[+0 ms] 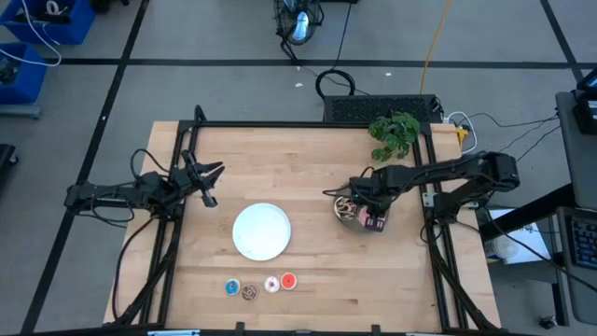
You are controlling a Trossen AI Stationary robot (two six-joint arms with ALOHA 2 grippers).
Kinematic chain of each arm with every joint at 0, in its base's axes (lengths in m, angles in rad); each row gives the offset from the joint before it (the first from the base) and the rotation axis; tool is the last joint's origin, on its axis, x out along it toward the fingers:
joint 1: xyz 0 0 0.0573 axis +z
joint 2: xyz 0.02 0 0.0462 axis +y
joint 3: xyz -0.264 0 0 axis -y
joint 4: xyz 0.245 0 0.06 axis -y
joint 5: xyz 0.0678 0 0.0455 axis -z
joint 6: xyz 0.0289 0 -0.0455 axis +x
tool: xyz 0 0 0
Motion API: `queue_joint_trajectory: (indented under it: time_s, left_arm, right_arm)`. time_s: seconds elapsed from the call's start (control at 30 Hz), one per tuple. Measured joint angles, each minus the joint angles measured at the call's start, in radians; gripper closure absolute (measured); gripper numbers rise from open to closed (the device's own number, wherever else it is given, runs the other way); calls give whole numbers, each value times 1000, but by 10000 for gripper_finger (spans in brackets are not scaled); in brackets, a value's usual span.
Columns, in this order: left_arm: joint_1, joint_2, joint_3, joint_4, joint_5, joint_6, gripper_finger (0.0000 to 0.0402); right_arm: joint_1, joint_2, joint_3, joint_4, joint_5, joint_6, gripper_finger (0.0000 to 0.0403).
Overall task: Pick & Place donuts
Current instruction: Put the large pink donut on the gray plate, then put the small blue donut on the white plate
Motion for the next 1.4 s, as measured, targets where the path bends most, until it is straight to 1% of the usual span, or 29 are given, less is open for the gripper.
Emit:
queue_joint_trajectory:
  time_s: [0.1,0.27,0.4,0.5,0.63,0.8,0.87,0.97,1.17,1.33,1.4]
  left_arm:
    - [0,0,0,0,0,-4,339]
    - [0,0,0,0,0,-4,339]
    - [0,0,0,0,0,-4,339]
    - [0,0,0,-2,0,-5,339]
    - [0,0,0,-8,0,-5,339]
    - [0,0,0,-9,0,-5,339]
    - [0,0,0,-9,0,-5,339]
    - [0,0,0,-9,0,-6,339]
    - [0,0,0,-23,0,-6,339]
    - [0,0,0,-24,0,-6,339]
    - [0,0,0,-24,0,-6,339]
  right_arm:
    - [0,0,-22,22,-8,-2,393]
    - [-2,0,-51,29,38,-3,390]
    - [-3,0,-55,30,41,-13,374]
    - [-3,0,-55,29,42,-6,343]
    - [-3,0,-44,23,44,-5,284]
    - [-2,0,4,-17,120,12,215]
    - [-3,0,26,-43,121,15,195]
    - [-3,0,49,-57,114,15,174]
    - [-2,0,50,-78,114,17,149]
    - [-3,0,50,-163,121,16,126]
    - [-4,0,50,-168,123,16,118]
